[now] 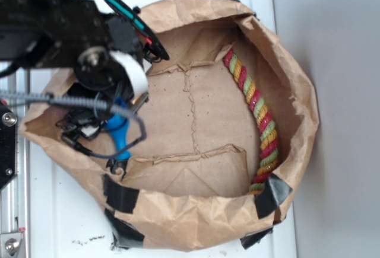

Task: Grab the blue bottle.

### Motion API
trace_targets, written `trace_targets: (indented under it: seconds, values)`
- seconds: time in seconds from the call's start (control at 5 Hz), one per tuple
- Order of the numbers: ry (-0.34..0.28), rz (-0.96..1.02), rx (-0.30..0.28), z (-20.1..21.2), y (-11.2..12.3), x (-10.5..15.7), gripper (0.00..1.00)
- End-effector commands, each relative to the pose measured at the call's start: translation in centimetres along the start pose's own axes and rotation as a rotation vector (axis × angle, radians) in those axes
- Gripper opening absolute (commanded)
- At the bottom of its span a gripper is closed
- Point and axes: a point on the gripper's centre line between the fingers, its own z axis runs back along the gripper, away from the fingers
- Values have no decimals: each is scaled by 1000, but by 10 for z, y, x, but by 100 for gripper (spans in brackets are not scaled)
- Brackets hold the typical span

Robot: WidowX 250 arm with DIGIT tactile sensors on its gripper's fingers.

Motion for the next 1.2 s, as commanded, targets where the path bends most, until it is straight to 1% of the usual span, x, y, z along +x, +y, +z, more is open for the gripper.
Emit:
trace_targets:
  seconds: [0.0,0.4,0.6,0.8,1.0]
  values:
    - [-2,4,41,-1,-8,3,0]
    - [-36,33,51,9,-3,5,0]
    - [-61,78,23,25,2,10,0]
    - [-86,179,-31,57,15,20,0]
    - [-121,314,-76,102,31,29,0]
